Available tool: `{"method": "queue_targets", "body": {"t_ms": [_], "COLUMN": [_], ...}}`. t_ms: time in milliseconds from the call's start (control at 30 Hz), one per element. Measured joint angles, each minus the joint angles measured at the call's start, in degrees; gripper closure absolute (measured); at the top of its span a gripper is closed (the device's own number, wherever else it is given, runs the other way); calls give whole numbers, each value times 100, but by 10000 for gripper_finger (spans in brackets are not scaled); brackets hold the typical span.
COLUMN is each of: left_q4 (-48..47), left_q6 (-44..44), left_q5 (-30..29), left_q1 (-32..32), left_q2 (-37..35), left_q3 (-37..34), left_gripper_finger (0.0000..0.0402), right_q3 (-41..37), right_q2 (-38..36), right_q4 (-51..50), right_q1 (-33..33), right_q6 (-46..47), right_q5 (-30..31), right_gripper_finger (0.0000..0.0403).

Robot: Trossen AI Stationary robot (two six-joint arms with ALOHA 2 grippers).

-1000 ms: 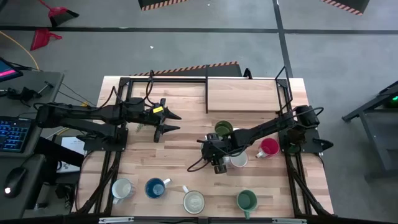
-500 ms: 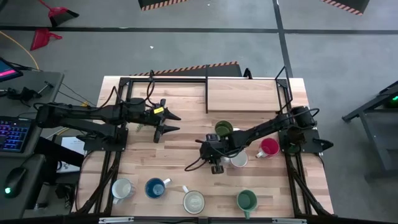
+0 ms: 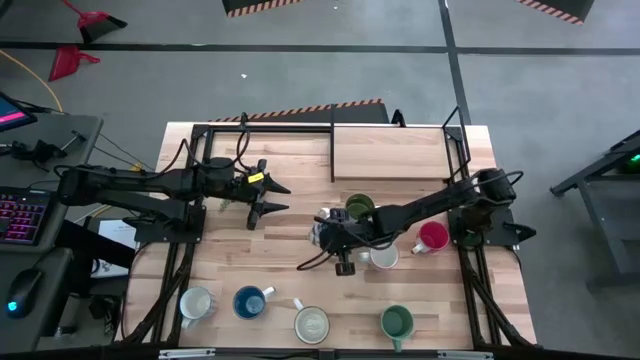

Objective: Place coffee mugs
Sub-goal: Put the white blue mug on the shelf

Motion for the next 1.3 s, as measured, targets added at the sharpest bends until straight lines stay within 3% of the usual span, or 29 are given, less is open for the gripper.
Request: {"method": "queue_targets", "body": {"t_ms": [133,467,700,967,1300], "left_q4": [-9,-43,-324,-320,-318], "left_q6": [2,4,4,4,31], "left_q5": [0,0,0,0,0], "left_q1": [0,0,0,0,0], "left_q2": [0,0,0,0,0], "left_q3": [0,0,0,0,0], "left_gripper_finger": [216,216,216,216,216], "right_q3": [392,1680,2431,2686,2686], "right_q2": [-254,-529,-559,-556,-548], "right_q4": [-209,-1895,-2772,-3177,-3274], "right_q1": [20,-425,-1070,-1995,-3571], "right_q6": [-255,-397,-369,-713,-910], "right_q5": [368,1226,1180,1000,182], "right_gripper_finger": [400,401,401,401,401]}}
